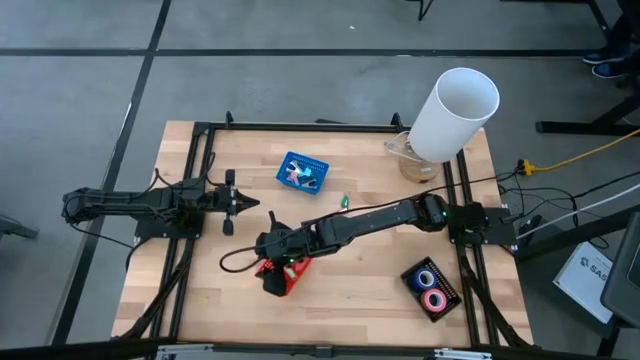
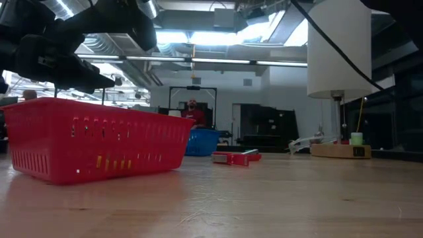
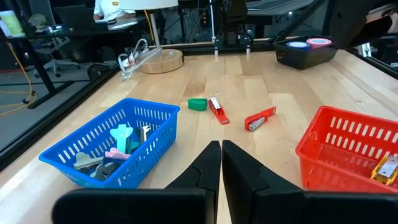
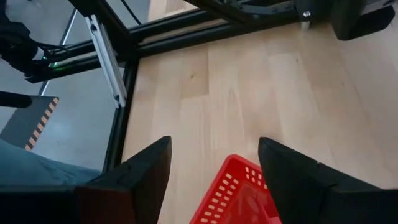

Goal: Pick and place Stapler, Stapler remover, tape
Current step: Put the red stapler into the red bin

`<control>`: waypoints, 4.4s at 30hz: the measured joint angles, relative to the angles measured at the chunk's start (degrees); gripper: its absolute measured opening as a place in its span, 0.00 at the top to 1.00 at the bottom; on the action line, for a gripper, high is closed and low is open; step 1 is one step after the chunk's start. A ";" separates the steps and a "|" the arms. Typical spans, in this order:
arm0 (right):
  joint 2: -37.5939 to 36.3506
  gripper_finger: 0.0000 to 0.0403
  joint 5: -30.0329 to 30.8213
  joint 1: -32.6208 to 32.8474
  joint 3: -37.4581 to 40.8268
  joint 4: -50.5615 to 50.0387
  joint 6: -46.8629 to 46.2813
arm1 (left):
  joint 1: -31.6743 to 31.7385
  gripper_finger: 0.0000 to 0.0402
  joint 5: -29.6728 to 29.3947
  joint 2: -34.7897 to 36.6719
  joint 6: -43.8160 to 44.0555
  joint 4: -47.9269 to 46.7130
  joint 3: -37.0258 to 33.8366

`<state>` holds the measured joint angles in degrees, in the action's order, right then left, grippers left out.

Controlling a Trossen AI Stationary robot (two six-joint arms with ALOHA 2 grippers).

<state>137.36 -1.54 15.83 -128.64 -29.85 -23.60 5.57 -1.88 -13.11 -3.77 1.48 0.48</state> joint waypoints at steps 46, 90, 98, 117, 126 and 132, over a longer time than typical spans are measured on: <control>-20.66 0.40 13.19 -7.33 33.55 -17.02 0.43 | -0.01 0.98 0.01 0.00 -0.01 0.00 0.00; -18.88 0.64 14.20 -5.70 53.27 3.69 -9.53 | -0.01 0.97 0.01 -0.01 -0.02 0.00 -0.01; -18.49 0.90 13.30 -6.36 50.46 -1.15 -10.29 | -0.01 0.97 0.01 -0.01 0.00 0.00 -0.01; -18.99 0.88 11.80 -8.46 34.38 -13.94 -4.43 | -0.01 0.98 0.01 -0.01 0.00 0.00 0.01; -19.12 0.88 11.85 -8.46 25.28 -12.55 -6.09 | -0.01 0.97 0.01 -0.01 0.00 0.00 0.01; -18.27 0.88 9.46 -8.25 24.38 -4.13 -6.23 | -0.01 0.98 0.01 -0.01 0.00 0.00 -0.01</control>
<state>119.09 7.92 7.59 -104.26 -33.98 -29.84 5.56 -1.88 -13.13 -3.77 1.48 0.47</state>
